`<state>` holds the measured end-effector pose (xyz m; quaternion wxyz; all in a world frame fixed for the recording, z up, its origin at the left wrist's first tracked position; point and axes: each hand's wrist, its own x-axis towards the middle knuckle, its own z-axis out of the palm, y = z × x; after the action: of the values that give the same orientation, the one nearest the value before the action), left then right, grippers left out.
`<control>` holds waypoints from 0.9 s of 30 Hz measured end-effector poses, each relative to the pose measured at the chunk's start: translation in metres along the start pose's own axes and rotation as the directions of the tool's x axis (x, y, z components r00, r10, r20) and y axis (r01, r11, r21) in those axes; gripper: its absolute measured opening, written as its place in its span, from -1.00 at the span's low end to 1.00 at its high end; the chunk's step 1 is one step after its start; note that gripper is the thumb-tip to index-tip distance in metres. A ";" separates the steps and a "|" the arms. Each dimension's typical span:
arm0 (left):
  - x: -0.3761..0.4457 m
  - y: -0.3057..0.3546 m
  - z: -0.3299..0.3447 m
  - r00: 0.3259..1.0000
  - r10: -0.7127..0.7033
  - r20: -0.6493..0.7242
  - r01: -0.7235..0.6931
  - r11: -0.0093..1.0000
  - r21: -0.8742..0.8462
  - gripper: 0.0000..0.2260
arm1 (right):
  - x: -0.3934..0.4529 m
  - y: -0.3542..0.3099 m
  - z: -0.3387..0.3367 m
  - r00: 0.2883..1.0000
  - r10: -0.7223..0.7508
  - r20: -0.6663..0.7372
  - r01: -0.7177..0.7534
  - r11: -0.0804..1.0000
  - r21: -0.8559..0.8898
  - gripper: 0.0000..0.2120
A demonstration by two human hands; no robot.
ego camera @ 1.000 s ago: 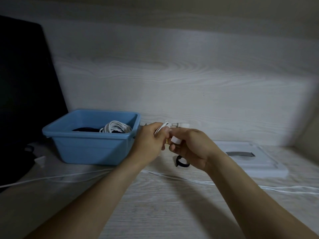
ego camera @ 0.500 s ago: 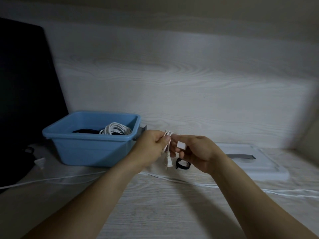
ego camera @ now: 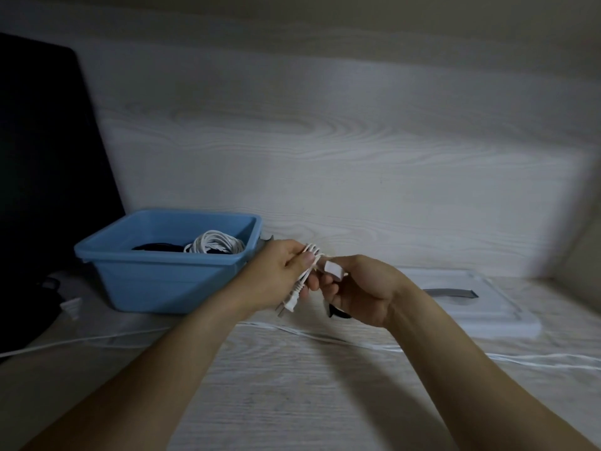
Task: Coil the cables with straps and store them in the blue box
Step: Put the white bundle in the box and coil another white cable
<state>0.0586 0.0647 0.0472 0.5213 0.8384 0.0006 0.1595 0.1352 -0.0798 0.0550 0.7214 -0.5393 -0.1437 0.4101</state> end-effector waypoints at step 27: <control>-0.002 0.000 -0.008 0.997 -0.033 -0.077 0.038 0.998 0.058 -0.82 | 0.006 0.014 0.004 0.996 -0.057 -0.065 0.062 0.994 0.092 -0.72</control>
<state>0.0544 0.0707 0.0500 0.4983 0.8468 0.0400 0.1817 0.1302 -0.0719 0.0430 0.7620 -0.5125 -0.1178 0.3778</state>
